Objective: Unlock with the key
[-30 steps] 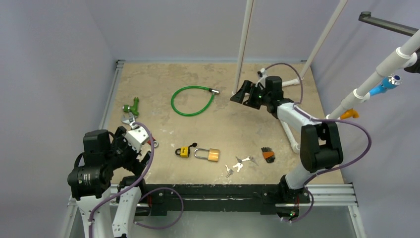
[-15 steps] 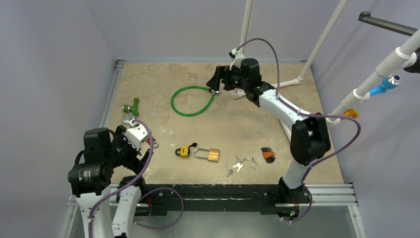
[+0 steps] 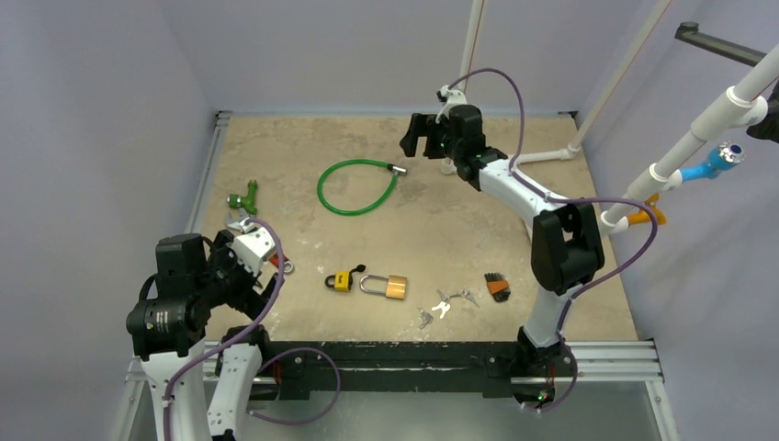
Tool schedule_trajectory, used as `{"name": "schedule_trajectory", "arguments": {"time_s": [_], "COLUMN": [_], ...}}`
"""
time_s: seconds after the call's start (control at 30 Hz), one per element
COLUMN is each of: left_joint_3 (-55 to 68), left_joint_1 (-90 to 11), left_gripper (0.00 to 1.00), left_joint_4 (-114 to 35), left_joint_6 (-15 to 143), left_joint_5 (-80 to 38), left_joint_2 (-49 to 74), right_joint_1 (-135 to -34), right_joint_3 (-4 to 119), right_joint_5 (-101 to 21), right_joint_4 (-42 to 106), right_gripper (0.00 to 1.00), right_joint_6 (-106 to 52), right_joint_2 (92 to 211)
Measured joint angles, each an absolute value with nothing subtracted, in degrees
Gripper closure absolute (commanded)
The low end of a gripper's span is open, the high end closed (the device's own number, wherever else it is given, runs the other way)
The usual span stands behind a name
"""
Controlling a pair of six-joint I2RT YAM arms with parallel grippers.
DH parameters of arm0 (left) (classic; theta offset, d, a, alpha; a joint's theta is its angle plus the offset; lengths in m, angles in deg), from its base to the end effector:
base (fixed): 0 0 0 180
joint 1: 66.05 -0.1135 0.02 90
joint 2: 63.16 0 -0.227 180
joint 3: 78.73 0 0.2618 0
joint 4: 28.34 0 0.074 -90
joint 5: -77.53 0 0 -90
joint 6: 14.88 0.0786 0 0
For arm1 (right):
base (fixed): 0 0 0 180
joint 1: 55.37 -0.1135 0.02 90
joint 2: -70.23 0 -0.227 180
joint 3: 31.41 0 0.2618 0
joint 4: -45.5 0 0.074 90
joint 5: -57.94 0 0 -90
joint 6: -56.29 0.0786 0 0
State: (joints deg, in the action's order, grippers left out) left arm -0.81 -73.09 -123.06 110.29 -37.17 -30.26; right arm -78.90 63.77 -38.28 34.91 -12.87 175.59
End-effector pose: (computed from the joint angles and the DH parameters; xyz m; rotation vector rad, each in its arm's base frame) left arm 0.1117 -0.0193 0.3111 0.7494 2.2193 -0.1684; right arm 0.4367 0.1995 0.2322 -0.1207 1.9779 0.6157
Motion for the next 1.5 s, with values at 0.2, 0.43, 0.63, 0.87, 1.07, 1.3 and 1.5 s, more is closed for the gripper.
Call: {"name": "schedule_trajectory", "arguments": {"time_s": [0.2, 0.43, 0.63, 0.87, 1.07, 1.3, 1.5], "left_joint_3": [-0.8, -0.8, -0.8, -0.8, -0.8, -0.4, -0.5], "left_joint_1": [-73.1, -73.1, -73.1, -73.1, -73.1, -73.1, -73.1], "left_gripper": [0.00, 0.00, 0.00, 0.00, 0.00, 0.00, 0.00], "left_joint_4": [-123.0, -123.1, -123.1, -123.1, -123.1, -122.3, -122.1], "left_joint_6": [110.2, 108.7, 108.3, 108.0, 107.3, 107.3, 107.3], "left_joint_5": [-37.6, -39.2, -40.4, -41.0, -42.7, -43.1, -43.1], "left_joint_2": [-29.7, -28.5, -27.2, -25.3, -19.1, -15.2, -15.9], "right_joint_1": [-76.3, -88.6, -105.2, -111.2, -114.0, -127.1, -133.4], "right_joint_3": [59.3, 44.8, 36.9, 28.8, 21.8, 15.5, 16.6], "right_joint_5": [-35.0, -31.0, -22.8, -18.3, -15.9, -12.7, -9.4], "right_joint_4": [34.4, 32.2, 24.6, 15.8, 11.1, 9.5, 10.0], "right_gripper": [0.01, 0.01, 0.02, 0.13, 0.20, 0.28, 0.32], "right_joint_6": [-13.8, -12.3, -10.0, -3.7, 2.7, 13.3, 18.1], "right_joint_2": [170.7, 158.3, 151.6, 138.0, 127.2, 130.9, 141.8]}}
